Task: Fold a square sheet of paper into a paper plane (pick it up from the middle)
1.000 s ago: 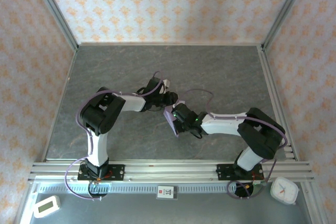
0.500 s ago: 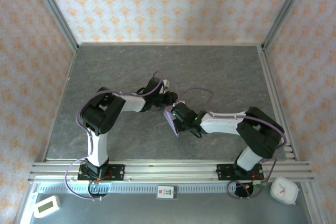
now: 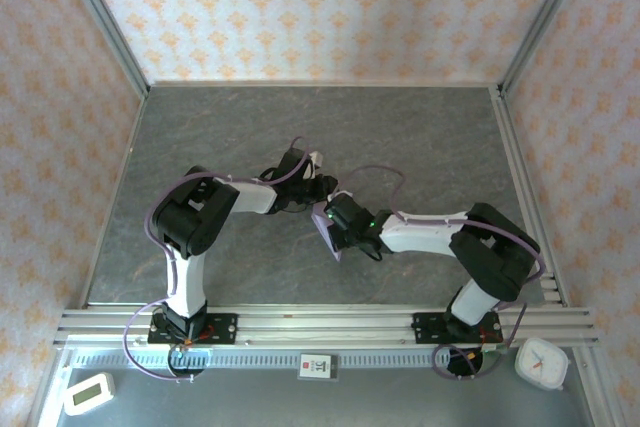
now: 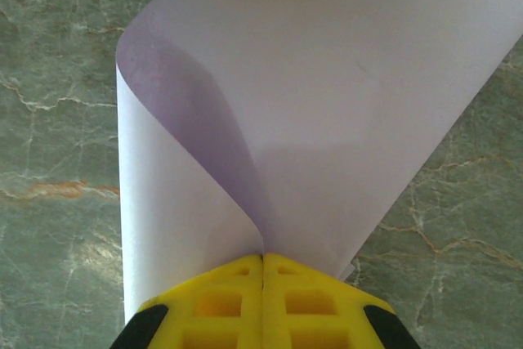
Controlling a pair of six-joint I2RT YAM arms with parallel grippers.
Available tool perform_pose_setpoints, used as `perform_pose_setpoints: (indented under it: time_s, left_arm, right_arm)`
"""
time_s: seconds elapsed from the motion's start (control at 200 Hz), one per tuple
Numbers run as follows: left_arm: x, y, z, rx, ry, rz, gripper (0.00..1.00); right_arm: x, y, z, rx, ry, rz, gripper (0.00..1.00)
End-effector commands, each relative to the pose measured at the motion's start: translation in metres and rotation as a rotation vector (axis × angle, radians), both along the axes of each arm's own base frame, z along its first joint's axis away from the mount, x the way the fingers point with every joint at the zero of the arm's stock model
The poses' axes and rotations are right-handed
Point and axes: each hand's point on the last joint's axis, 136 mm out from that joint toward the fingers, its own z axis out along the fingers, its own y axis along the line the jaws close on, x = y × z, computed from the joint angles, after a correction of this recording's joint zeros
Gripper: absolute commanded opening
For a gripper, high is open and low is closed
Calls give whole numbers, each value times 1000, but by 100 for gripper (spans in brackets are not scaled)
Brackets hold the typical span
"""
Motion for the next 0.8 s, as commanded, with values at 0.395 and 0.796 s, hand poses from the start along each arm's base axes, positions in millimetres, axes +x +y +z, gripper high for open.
perform_pose_setpoints:
  time_s: [0.395, 0.796]
  left_arm:
    - [-28, 14, -41, 79, 134, 5, 35]
    - [14, 18, 14, 9, 45, 64, 35]
  right_arm:
    - [0, -6, -16, -19, 14, -16, 0]
    - [-17, -20, -38, -23, 70, -37, 0]
